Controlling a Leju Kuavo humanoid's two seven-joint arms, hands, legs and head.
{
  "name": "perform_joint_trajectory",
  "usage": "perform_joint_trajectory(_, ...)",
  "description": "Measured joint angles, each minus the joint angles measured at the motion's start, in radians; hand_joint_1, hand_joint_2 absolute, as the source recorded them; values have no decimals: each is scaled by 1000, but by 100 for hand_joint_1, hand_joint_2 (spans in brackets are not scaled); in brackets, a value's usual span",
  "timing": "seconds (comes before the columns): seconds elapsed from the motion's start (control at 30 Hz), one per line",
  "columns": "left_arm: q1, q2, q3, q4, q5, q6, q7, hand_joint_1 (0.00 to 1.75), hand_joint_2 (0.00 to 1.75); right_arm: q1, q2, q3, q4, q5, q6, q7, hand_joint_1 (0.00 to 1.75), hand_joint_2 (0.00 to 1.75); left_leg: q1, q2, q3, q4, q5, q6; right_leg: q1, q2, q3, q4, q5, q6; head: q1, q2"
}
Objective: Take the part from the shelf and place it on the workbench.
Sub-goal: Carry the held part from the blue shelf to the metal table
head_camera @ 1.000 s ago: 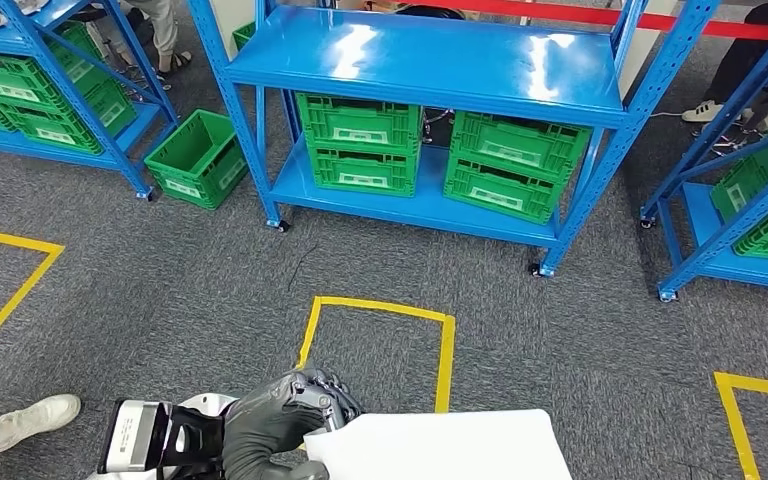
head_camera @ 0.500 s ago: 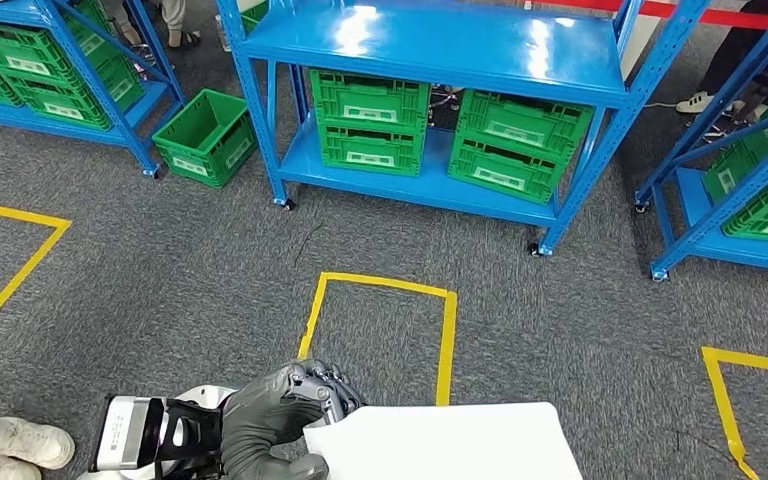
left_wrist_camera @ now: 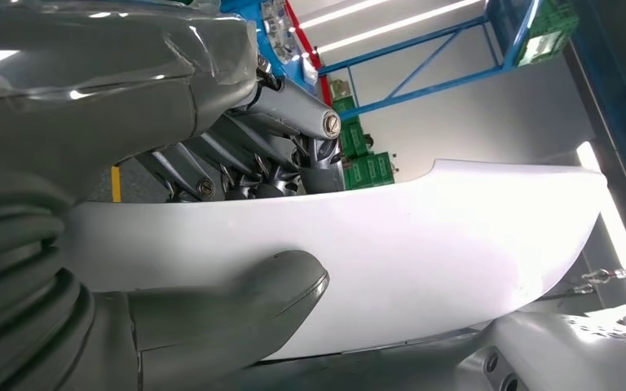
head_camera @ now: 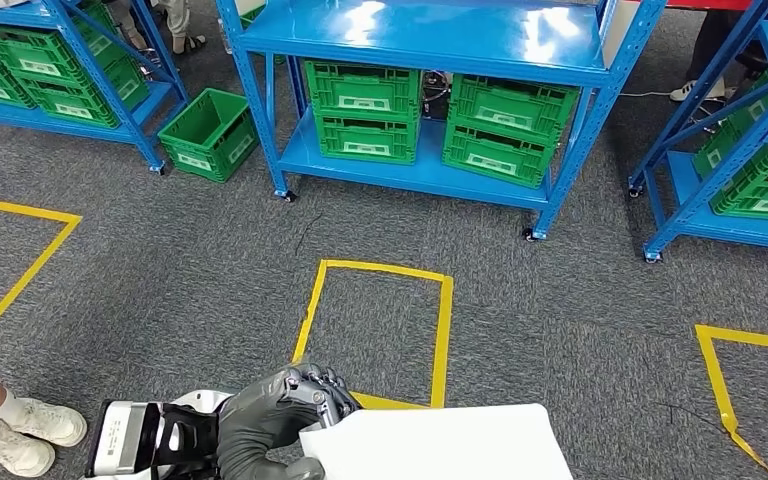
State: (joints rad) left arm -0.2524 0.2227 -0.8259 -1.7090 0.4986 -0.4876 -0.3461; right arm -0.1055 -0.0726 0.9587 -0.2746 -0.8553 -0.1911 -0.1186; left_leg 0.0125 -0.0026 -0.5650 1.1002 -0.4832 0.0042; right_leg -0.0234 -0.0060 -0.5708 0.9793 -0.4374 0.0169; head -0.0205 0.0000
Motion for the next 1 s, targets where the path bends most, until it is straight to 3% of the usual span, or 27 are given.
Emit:
perform_joint_trajectory(0.07, 2, 0, 5, -1, -7, -3, -8, 175, 175, 0, 2, 0, 0, 6, 1, -6, 0, 0, -6, -3, 62, -101, -10, 12, 0, 1, -11, 3, 13, 15, 0, 0)
perform_joint_trajectory(0.17, 11, 0, 14, -3, -17, -4, -20, 175, 175, 1, 2, 0, 1, 13, -10, -11, 0, 0, -14, 0, 62, -130, 1, 32, -3, 0, -24, 2, 27, 36, 0, 0)
perform_joint_trajectory(0.23, 18, -1, 20, -5, -23, -5, -28, 175, 175, 3, 0, 0, 1, 19, -18, -10, 0, 0, -12, 5, 48, -145, 28, 51, -1, 1, -48, 45, -14, 30, 3, 0)
perform_joint_trajectory(0.3, 27, -2, 25, -5, -31, -4, -36, 175, 175, 3, -4, -1, 1, 24, -24, -9, 0, 0, -12, 8, 20, -149, 53, 62, -1, 2, -89, 164, -101, 15, 7, 0)
perform_joint_trajectory(0.33, 33, -2, 27, -5, -34, -4, -40, 175, 175, 3, -6, -1, 1, 27, -26, -8, 0, 0, -15, 8, 4, -148, 64, 63, -1, 2, -105, 231, -134, 15, 8, 0)
perform_joint_trajectory(0.37, 39, -2, 28, -5, -39, -4, -44, 175, 175, 3, -9, -1, 1, 30, -29, -7, 0, 0, -17, 9, -13, -147, 77, 63, -1, 2, -111, 282, -148, 21, 8, 0)
perform_joint_trajectory(0.4, 43, -2, 30, -5, -43, -4, -48, 175, 175, 3, -11, -2, 1, 32, -32, -6, 0, 0, -18, 9, -30, -145, 89, 62, -1, 2, -102, 304, -142, 32, 8, 0)
perform_joint_trajectory(0.43, 48, -3, 32, -5, -46, -4, -52, 175, 175, 3, -14, -2, 1, 34, -34, -5, 0, 0, -18, 9, -46, -142, 100, 61, -1, 2, -77, 290, -120, 45, 8, 0)
perform_joint_trajectory(0.47, 51, -3, 34, -5, -50, -4, -56, 175, 175, 2, -15, -3, 1, 37, -36, -5, 0, 0, -19, 8, -63, -138, 111, 58, -2, 2, -34, 241, -94, 55, 8, 0)
perform_joint_trajectory(0.5, 54, -3, 36, -6, -53, -4, -60, 175, 175, 0, -17, -5, 1, 39, -36, -4, 0, 0, -20, 7, -80, -131, 121, 54, -1, 2, 22, 164, -85, 56, 9, 0)
perform_joint_trajectory(0.57, 59, -3, 41, -7, -58, -3, -66, 175, 175, -3, -19, -8, 1, 44, -36, -3, 0, 0, -22, 8, -103, -118, 140, 44, 3, 4, 113, 21, -99, 40, 7, 0)
perform_joint_trajectory(0.6, 61, -3, 43, -7, -59, -2, -68, 175, 175, -4, -20, -8, 1, 46, -36, -3, 0, 0, -22, 8, -108, -117, 150, 38, 7, 5, 131, -15, -110, 30, 7, 0)
perform_joint_trajectory(0.67, 65, -1, 44, -8, -63, 3, -73, 175, 175, 0, -18, -10, 1, 50, -36, -3, 0, 0, -20, 7, -114, -122, 169, 26, 6, 5, 118, -22, -100, 13, 6, 0)
perform_joint_trajectory(0.7, 67, 0, 44, -8, -65, 7, -75, 175, 175, 2, -17, -10, 2, 54, -34, -2, 0, 0, -18, 5, -121, -117, 158, 20, 4, 3, 107, -21, -89, 3, 5, 0)
perform_joint_trajectory(0.73, 68, 1, 44, -8, -68, 11, -76, 175, 175, 3, -17, -10, 2, 58, -30, 0, 0, 0, -16, 3, -130, -95, 125, 13, 0, 1, 95, -21, -76, -6, 4, 0)
perform_joint_trajectory(0.77, 69, 2, 44, -8, -70, 16, -76, 175, 175, 3, -18, -10, 2, 62, -24, 1, 0, 0, -12, 2, -142, -52, 71, 6, -2, -1, 82, -22, -61, -12, 3, 0)
perform_joint_trajectory(0.83, 69, 2, 44, -8, -71, 24, -76, 175, 175, 2, -21, -10, 2, 68, -12, 3, 0, 0, -6, 2, -165, 86, -42, -7, 0, -3, 54, -20, -32, -18, 0, 0)
perform_joint_trajectory(0.87, 69, 2, 43, -8, -70, 27, -75, 175, 175, 1, -22, -10, 2, 69, -8, 3, 0, 0, -4, 2, -169, 152, -68, -10, 1, -3, 38, -18, -19, -17, 0, 0)
perform_joint_trajectory(0.9, 69, 2, 43, -8, -70, 29, -74, 175, 175, 0, -23, -10, 2, 70, -5, 3, 0, 0, -2, 2, -161, 192, -66, -12, 1, -3, 20, -16, -6, -15, 0, 0)
perform_joint_trajectory(0.93, 68, 2, 43, -8, -69, 30, -74, 175, 175, -1, -24, -10, 2, 70, -4, 3, 0, 0, -1, 2, -137, 197, -45, -11, 1, -3, 2, -12, 6, -12, 0, 0)
perform_joint_trajectory(0.97, 67, 2, 43, -8, -69, 30, -74, 175, 175, -2, -25, -10, 2, 70, -2, 3, 0, 0, 0, 2, -95, 165, -20, -9, 1, -3, -15, -8, 17, -9, -1, 0)
perform_joint_trajectory(1.0, 65, 1, 43, -8, -69, 30, -73, 175, 175, -3, -26, -10, 2, 70, -2, 3, 0, 0, 0, 1, -34, 100, -8, -4, 1, -2, -29, -5, 28, -6, -1, 0)
